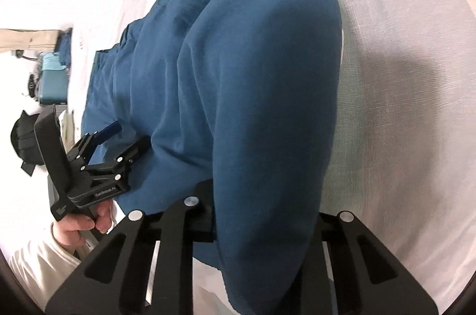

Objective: Fold large clothes
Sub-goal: 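Lift the trouser leg with the right tool and fold it across the other leg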

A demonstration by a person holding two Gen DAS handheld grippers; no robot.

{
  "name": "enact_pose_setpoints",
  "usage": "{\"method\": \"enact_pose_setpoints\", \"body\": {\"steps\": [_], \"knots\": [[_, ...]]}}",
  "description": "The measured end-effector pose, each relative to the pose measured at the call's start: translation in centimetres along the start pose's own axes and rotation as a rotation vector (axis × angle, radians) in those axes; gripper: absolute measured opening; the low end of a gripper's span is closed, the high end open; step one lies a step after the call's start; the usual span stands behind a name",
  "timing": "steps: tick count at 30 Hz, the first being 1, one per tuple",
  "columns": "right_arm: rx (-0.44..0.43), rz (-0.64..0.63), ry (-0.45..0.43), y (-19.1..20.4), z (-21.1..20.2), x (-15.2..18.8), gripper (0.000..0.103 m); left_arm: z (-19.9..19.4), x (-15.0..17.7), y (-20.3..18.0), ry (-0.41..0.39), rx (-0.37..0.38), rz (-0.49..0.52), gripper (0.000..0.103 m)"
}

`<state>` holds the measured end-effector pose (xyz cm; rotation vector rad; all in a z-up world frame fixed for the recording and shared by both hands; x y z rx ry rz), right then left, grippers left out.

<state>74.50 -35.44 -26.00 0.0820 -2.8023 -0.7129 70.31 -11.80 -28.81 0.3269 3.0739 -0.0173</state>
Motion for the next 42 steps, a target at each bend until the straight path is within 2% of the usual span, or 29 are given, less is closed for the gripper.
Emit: {"method": "enact_pose_setpoints", "body": {"steps": [5,9,14,20,25,30,33,42], "knots": [[0.047,-0.001,-0.015,1.5,-0.9,0.5,0.017,0.0,0.5,0.2,0.003,0.006,-0.003,0.098],[0.037,-0.015,-0.032,3.3,-1.7,0.7,0.016,-0.1,0.5,0.3,0.007,0.018,0.002,0.098],[0.021,-0.066,-0.045,6.6,-3.7,1.4,0.014,-0.6,0.3,0.4,0.019,0.027,0.007,0.098],[0.057,-0.098,-0.046,11.0,-4.5,1.8,0.013,-2.1,-0.1,1.5,0.051,0.061,-0.009,0.096],[0.124,-0.071,-0.047,12.8,-4.9,2.1,0.013,-4.5,0.6,4.3,0.027,0.074,-0.012,0.096],[0.250,-0.042,-0.054,15.7,-4.6,1.9,0.013,-6.4,2.2,8.2,0.010,0.083,-0.030,0.096],[0.335,-0.043,-0.063,19.1,-3.8,1.7,0.013,-7.2,3.2,10.7,0.000,0.085,-0.046,0.096],[0.388,-0.081,-0.036,28.0,0.9,0.6,0.013,-10.3,6.5,19.3,-0.029,0.113,-0.104,0.096]]}}
Point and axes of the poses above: each gripper's, at about its wrist camera, not at the fingertips, and z roughly the way its jaws point, y to its left, x to its underside, the point moved 2 cm from there along z, roughly the way its jaws point, and after that the axes turned 11 degrees about y, right-handed, at the moved point
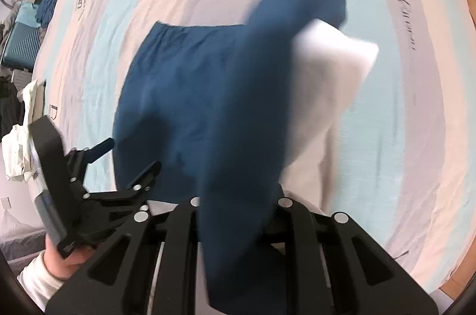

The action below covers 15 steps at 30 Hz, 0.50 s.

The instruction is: Fold large clothes

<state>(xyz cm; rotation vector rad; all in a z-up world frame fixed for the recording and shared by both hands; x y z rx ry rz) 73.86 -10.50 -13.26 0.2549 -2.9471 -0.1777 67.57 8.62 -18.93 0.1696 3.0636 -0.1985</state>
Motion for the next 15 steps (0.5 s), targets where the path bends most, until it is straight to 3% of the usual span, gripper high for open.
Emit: {"method": "enact_pose_setpoints", "body": {"steps": [11,15], "knots": [[0.026,0.047,0.040,7.6,5.6,-2.5,0.014,-3.2,2.4,11.2,-0.020,0.001,-0.103,0.096],[-0.022,0.104,0.018,9.1,5.9,-2.6,0.014,-4.2,4.3,13.6,-0.022,0.006,-0.127,0.096]]}}
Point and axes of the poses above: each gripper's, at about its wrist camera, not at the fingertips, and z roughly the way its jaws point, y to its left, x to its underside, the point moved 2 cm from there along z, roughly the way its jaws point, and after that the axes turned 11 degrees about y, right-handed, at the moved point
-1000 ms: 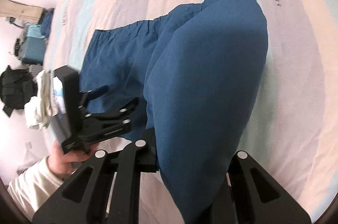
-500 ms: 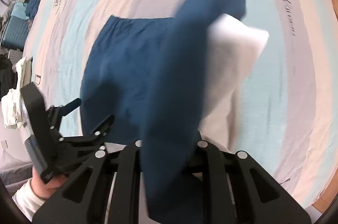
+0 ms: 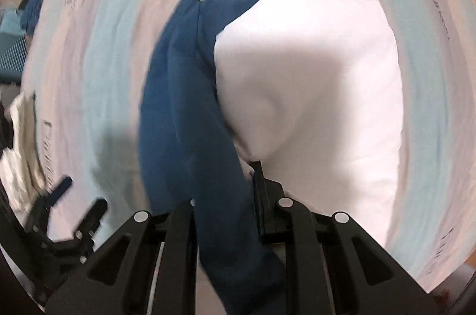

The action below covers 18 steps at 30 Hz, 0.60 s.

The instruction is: Fold large clothes

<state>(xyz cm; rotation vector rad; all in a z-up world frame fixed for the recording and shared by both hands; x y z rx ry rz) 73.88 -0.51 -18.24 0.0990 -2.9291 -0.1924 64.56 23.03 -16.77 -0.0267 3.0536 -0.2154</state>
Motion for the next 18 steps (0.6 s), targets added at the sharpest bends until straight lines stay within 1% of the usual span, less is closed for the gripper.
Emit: {"method": "enact_pose_setpoints", "body": {"steps": [2,5,9,11,13,15,16,18], "knots": [[-0.041,0.010,-0.034,1.2,-1.2,0.2,0.011,-0.5,0.6,0.8,-0.005,0.013,-0.007,0.096],[-0.069,0.013,-0.052,2.9,-1.7,0.2,0.008,-0.9,1.8,2.1,-0.018,0.018,-0.014,0.096],[-0.111,0.043,0.021,4.4,1.3,-0.9,0.004,-1.7,3.0,3.5,-0.009,0.038,-0.040,0.096],[-0.131,0.070,0.048,4.4,2.9,-1.0,0.003,-1.8,3.6,4.2,-0.003,0.049,-0.056,0.096],[-0.143,0.069,0.030,4.7,2.8,-0.4,0.003,-1.2,3.6,4.7,-0.003,0.052,-0.065,0.096],[-0.151,0.045,-0.007,6.0,1.9,0.0,0.003,-1.1,3.5,5.3,-0.006,0.059,-0.078,0.096],[-0.168,0.034,-0.018,6.6,1.4,0.1,0.003,-1.1,3.7,5.5,-0.009,0.060,-0.082,0.096],[-0.200,0.034,-0.017,7.6,1.1,-0.2,0.003,-1.4,3.9,5.9,-0.017,0.058,-0.090,0.096]]}}
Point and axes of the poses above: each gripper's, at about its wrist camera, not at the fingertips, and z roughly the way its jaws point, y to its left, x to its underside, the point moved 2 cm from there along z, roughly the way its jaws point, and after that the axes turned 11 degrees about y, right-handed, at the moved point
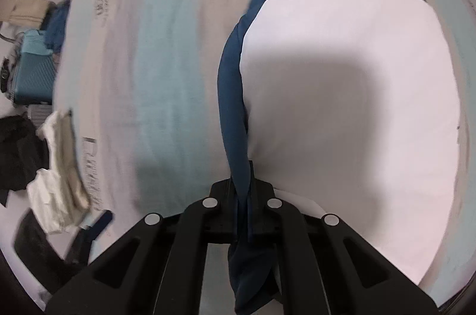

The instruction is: Fold large clothes

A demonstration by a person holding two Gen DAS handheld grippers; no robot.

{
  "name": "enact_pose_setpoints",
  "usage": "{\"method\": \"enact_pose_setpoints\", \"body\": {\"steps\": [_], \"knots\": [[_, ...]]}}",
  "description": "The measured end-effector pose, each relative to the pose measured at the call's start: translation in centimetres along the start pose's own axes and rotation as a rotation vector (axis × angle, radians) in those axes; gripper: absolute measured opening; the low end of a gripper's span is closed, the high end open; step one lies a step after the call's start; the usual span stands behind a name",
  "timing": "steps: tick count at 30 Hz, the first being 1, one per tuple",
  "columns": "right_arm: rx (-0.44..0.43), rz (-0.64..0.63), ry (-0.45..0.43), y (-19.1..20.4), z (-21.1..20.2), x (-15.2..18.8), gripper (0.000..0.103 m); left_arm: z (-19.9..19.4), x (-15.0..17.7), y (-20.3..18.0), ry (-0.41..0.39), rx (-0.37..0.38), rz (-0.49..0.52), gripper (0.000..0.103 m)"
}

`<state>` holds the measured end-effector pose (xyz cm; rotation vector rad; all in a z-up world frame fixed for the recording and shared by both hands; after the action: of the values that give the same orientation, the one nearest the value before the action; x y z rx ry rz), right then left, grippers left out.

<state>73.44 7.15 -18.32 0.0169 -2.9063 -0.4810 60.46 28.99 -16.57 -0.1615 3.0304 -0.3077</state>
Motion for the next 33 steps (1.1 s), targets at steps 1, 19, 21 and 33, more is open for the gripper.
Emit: {"method": "enact_pose_setpoints", "body": {"steps": [1,19,21,33], "knots": [[0.007,-0.009,-0.006,0.7,0.1,-0.3,0.003,-0.1,0.1,0.3,-0.002,-0.001,-0.004,0.096],[0.309,-0.195,-0.111,1.5,9.6,0.8,0.009,2.0,1.0,4.3,-0.007,-0.078,-0.039,0.097],[0.331,-0.204,-0.133,1.5,9.9,1.1,0.011,2.1,1.1,4.8,-0.002,-0.093,-0.044,0.097],[0.289,-0.338,-0.150,5.8,11.5,5.1,0.079,-0.3,3.1,8.1,-0.013,-0.121,-0.110,0.097]]}}
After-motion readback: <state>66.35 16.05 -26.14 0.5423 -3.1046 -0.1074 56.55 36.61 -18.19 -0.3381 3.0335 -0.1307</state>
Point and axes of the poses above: each gripper's, at about its wrist camera, not at the fingertips, and z roughly the way its jaws point, y to its left, x to its underside, the point moved 2 cm from there along z, roughly the way its jaws point, and after that the axes turned 11 degrees about y, right-handed, at the moved point
